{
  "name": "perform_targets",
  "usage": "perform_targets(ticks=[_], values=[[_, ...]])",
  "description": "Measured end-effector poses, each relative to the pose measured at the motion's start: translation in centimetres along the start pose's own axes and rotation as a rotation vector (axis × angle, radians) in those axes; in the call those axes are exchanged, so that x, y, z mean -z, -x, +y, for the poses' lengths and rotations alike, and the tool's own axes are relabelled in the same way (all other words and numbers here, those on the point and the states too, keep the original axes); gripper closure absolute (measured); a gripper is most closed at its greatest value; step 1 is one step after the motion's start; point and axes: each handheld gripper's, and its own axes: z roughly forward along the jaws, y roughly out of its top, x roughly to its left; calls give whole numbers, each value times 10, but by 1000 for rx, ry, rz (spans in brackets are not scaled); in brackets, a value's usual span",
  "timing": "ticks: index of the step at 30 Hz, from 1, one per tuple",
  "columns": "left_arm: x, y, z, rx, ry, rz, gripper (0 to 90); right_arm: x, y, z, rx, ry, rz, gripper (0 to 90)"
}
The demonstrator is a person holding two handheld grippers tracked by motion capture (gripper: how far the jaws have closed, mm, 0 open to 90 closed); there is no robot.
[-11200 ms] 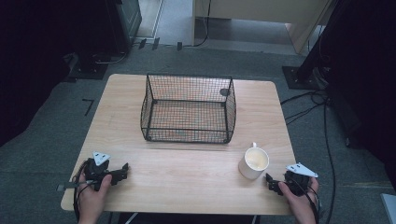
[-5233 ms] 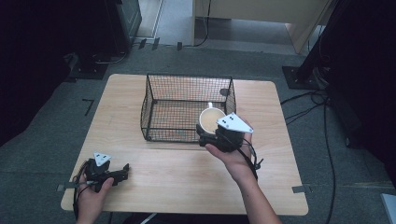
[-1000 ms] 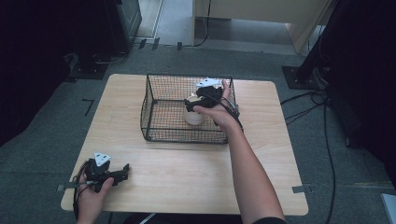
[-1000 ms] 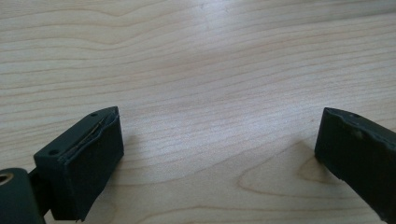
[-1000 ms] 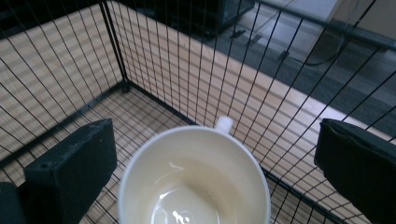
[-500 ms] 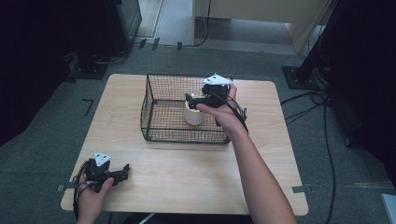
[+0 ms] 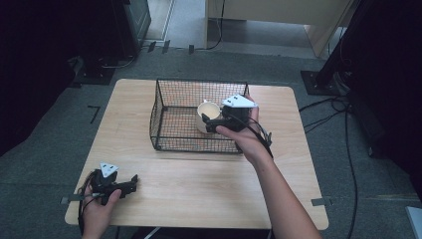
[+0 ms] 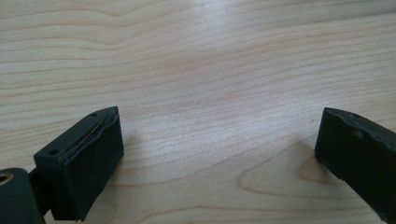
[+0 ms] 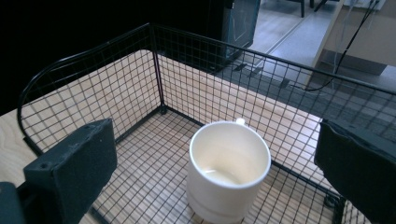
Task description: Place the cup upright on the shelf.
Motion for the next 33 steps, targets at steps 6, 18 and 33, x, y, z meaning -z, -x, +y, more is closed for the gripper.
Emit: perform_targets(ticks=[6, 18, 33], values=[[0, 0, 0, 3, 2, 0, 16, 19, -3, -14, 17, 18, 2, 0], [0, 0, 0, 2, 1, 0, 16, 57, 1, -47, -11, 40, -11, 0], [0, 0, 0, 2, 2, 0, 15, 95, 24, -90, -109, 45, -53, 0]])
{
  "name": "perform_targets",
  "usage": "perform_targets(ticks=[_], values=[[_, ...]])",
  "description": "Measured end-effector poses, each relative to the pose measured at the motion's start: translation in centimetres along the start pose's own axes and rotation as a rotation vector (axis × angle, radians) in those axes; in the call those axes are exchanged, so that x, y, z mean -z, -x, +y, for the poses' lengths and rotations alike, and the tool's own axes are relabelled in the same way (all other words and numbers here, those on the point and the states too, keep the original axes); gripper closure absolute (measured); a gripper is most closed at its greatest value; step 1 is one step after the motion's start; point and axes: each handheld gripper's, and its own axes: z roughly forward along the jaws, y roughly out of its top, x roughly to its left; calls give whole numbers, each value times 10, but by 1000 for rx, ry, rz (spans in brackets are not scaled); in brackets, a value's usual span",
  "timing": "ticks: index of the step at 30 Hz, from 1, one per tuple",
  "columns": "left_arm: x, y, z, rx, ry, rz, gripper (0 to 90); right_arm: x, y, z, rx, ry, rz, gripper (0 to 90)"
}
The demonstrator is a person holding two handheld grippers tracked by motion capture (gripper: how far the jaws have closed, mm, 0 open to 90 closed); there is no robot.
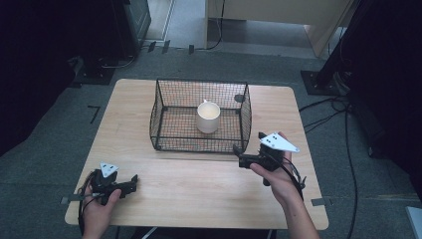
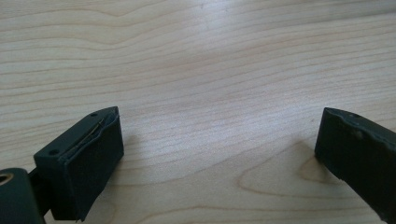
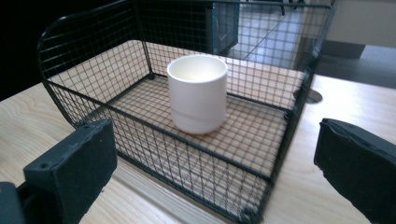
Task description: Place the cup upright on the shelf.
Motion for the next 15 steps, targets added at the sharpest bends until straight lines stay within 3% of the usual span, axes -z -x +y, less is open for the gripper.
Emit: perform_targets(ticks=[15], values=[[0, 0, 0, -2, -1, 0, 16, 27, 34, -40, -82, -27, -88, 0]])
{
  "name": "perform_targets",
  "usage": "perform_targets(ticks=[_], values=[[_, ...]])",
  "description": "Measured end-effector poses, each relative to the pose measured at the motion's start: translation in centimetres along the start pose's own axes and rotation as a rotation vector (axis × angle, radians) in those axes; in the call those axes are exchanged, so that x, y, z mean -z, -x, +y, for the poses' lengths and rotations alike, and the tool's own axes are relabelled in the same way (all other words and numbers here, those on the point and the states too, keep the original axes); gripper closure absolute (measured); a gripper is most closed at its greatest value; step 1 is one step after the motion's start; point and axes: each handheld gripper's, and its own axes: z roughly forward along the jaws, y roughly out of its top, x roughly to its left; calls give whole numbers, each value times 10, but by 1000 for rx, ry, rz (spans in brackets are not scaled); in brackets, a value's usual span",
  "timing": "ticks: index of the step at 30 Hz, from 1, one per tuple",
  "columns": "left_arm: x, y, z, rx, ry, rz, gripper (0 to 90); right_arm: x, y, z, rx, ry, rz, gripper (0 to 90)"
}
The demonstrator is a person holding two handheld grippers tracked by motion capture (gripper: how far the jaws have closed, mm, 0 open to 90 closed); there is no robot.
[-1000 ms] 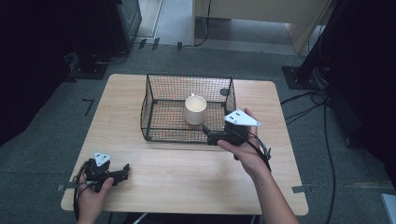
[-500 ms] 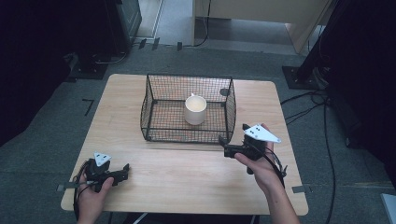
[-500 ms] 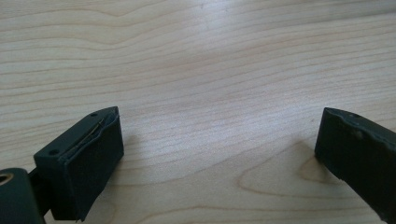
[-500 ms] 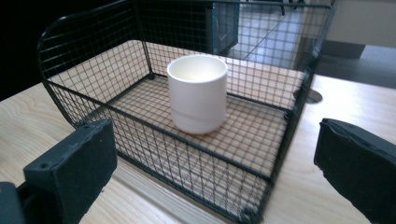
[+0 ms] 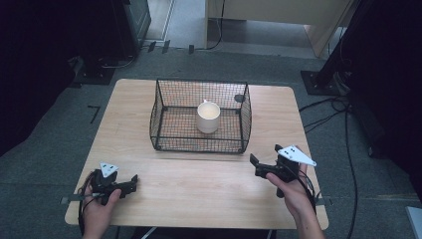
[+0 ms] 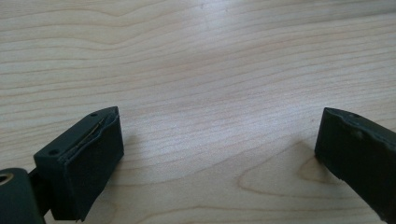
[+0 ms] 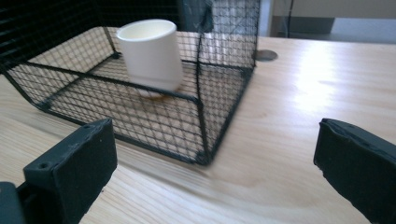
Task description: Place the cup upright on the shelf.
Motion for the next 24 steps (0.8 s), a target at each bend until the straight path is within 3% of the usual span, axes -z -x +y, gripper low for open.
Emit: perform_targets(ticks=[14, 21, 24], values=[[0, 0, 0, 0, 0, 0, 15, 21, 33, -33, -45, -33, -90, 0], [0, 0, 0, 0, 0, 0, 16, 32, 51, -52, -63, -65, -169, 0], [0, 0, 0, -1, 0, 0, 16, 35, 58, -59, -67, -107, -217, 0]])
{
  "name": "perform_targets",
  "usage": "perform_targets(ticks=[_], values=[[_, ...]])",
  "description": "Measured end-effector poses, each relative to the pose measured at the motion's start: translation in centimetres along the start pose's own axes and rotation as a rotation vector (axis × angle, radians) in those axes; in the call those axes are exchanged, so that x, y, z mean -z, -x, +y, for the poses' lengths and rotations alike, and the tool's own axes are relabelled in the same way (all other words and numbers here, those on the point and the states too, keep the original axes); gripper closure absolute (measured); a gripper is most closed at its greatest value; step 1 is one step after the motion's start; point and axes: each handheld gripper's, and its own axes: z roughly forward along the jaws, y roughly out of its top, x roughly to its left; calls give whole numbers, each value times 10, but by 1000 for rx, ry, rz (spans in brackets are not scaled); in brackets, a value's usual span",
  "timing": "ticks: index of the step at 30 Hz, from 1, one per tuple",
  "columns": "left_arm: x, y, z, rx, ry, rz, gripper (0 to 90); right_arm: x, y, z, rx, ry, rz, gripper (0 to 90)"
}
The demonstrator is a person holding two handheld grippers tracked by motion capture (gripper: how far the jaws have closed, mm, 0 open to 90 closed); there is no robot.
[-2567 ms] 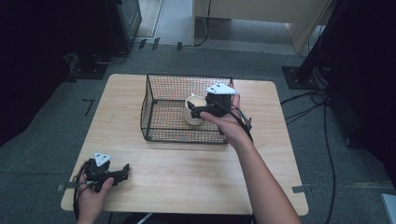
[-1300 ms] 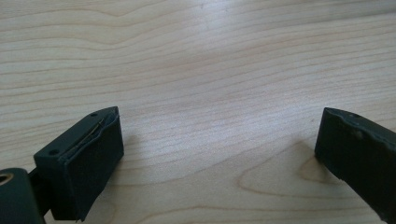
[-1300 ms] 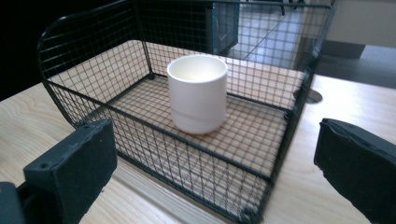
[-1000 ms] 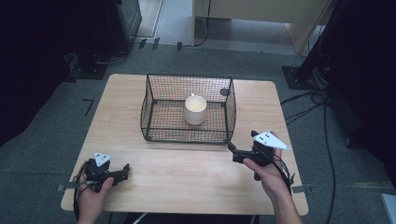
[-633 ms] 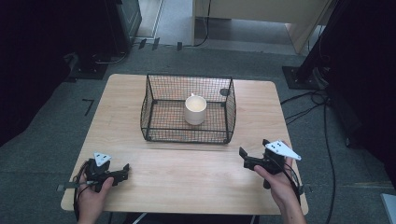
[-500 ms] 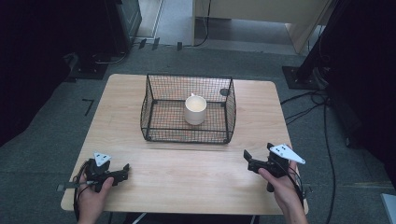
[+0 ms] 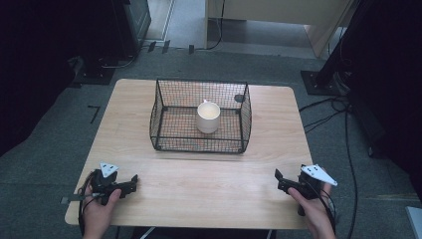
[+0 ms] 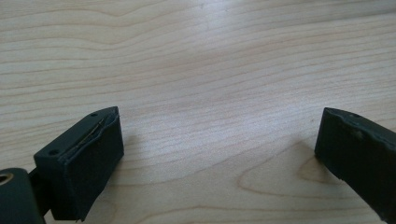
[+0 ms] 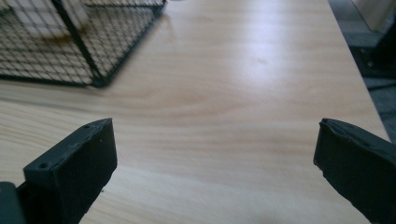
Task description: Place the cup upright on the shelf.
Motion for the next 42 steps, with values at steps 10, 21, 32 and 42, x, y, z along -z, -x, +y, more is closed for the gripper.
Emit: perform_targets(ticks=[10, 21, 32, 42], values=[[0, 0, 0, 0, 0, 0, 16, -5, 17, -16, -1, -127, -72, 0], [0, 0, 0, -1, 0, 0, 15, -10, 27, -23, 8, -197, -129, 0], [0, 0, 0, 0, 0, 0, 16, -12, 32, -22, 18, -217, -115, 0], [0, 0, 0, 1, 0, 0, 16, -13, 32, -21, 25, -220, -105, 0]])
